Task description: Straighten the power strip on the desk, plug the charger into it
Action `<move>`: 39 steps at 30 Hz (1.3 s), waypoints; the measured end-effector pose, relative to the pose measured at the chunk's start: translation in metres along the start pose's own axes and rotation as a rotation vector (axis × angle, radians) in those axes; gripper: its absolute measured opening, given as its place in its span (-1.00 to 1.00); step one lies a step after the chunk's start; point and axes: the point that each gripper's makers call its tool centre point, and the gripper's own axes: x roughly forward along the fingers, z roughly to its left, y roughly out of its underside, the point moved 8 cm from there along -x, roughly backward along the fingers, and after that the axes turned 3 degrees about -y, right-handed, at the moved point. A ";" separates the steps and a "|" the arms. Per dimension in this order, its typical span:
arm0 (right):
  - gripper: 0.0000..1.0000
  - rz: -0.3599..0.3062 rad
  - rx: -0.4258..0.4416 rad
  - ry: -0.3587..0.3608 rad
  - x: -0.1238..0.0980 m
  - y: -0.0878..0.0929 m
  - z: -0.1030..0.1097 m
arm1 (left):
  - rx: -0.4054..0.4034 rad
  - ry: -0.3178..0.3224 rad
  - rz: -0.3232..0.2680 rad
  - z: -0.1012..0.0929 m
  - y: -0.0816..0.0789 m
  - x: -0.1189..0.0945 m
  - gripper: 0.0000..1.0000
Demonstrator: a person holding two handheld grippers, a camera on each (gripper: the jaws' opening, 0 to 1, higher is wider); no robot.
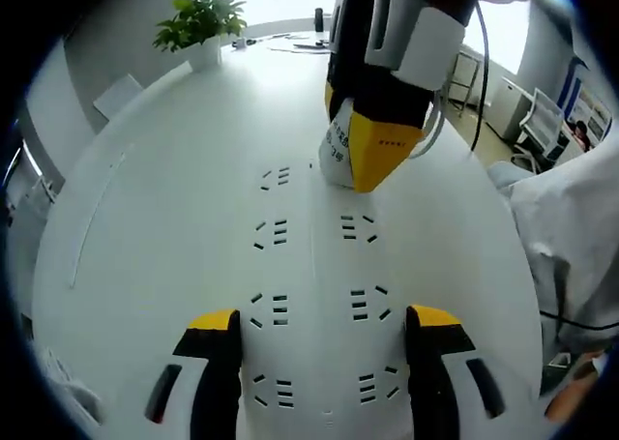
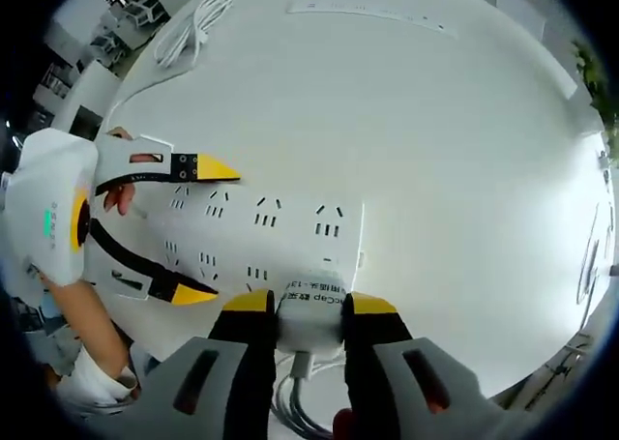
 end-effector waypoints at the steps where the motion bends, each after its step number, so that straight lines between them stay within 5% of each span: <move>1: -0.51 0.055 0.015 -0.026 -0.003 0.001 0.001 | 0.000 0.000 0.002 0.000 0.000 0.000 0.39; 5: -0.51 0.000 -0.009 0.020 0.004 -0.017 -0.009 | -0.001 -0.001 -0.002 0.000 0.000 0.000 0.39; 7: -0.51 0.052 -0.020 0.029 0.002 -0.015 -0.003 | -0.005 -0.005 0.005 0.001 -0.001 0.001 0.39; 10: -0.51 0.038 -0.020 0.041 0.001 -0.009 -0.001 | -0.011 -0.008 -0.002 0.001 -0.001 0.000 0.39; 15: -0.51 0.138 0.042 0.037 0.004 -0.022 -0.002 | -0.005 -0.005 0.001 0.002 -0.002 0.000 0.39; 17: -0.51 0.106 -0.023 0.035 0.003 -0.020 -0.002 | -0.011 -0.006 -0.007 0.002 -0.001 0.000 0.39; 39: -0.45 0.069 -0.038 0.023 0.004 -0.016 -0.003 | -0.026 -0.003 -0.056 0.003 0.005 -0.002 0.41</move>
